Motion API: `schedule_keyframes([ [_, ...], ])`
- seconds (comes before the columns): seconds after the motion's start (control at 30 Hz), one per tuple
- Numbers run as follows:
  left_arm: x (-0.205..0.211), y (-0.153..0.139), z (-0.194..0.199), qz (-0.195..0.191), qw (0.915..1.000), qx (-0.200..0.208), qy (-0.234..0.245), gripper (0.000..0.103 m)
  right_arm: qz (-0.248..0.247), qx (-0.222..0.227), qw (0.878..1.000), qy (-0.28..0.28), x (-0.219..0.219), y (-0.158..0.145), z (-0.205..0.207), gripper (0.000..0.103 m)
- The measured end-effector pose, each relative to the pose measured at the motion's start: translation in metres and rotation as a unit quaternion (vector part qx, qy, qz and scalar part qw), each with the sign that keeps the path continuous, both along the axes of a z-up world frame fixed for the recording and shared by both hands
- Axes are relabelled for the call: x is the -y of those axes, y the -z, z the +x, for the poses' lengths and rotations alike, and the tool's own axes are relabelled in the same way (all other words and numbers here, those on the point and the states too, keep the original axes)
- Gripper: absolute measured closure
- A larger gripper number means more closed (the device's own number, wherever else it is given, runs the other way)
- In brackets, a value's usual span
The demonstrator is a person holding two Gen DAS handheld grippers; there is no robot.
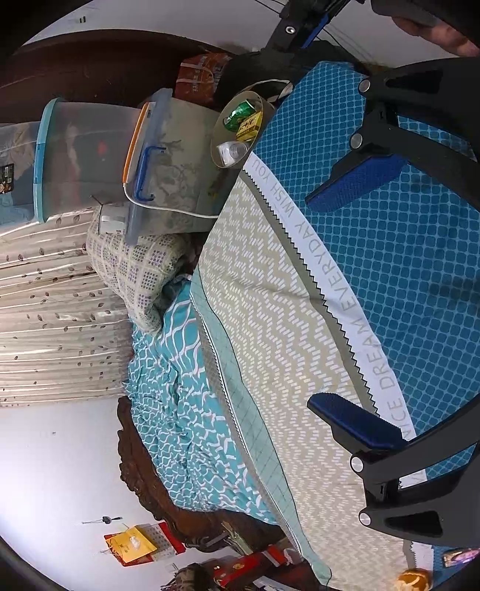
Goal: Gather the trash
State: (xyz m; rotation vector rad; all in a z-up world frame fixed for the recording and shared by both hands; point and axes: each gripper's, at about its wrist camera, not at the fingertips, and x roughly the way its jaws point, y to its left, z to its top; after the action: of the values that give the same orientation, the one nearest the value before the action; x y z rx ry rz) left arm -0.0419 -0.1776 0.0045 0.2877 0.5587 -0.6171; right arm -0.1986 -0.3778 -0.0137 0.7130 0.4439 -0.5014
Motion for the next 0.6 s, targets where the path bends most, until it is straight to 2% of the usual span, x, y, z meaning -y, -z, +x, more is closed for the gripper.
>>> schedule_keyframes([
  [0.6,-0.005,-0.004,0.004,-0.006,0.9999,-0.001,-0.009,0.009,0.004,0.001,1.0,-0.003,-0.011,0.0,-0.001,0.003],
])
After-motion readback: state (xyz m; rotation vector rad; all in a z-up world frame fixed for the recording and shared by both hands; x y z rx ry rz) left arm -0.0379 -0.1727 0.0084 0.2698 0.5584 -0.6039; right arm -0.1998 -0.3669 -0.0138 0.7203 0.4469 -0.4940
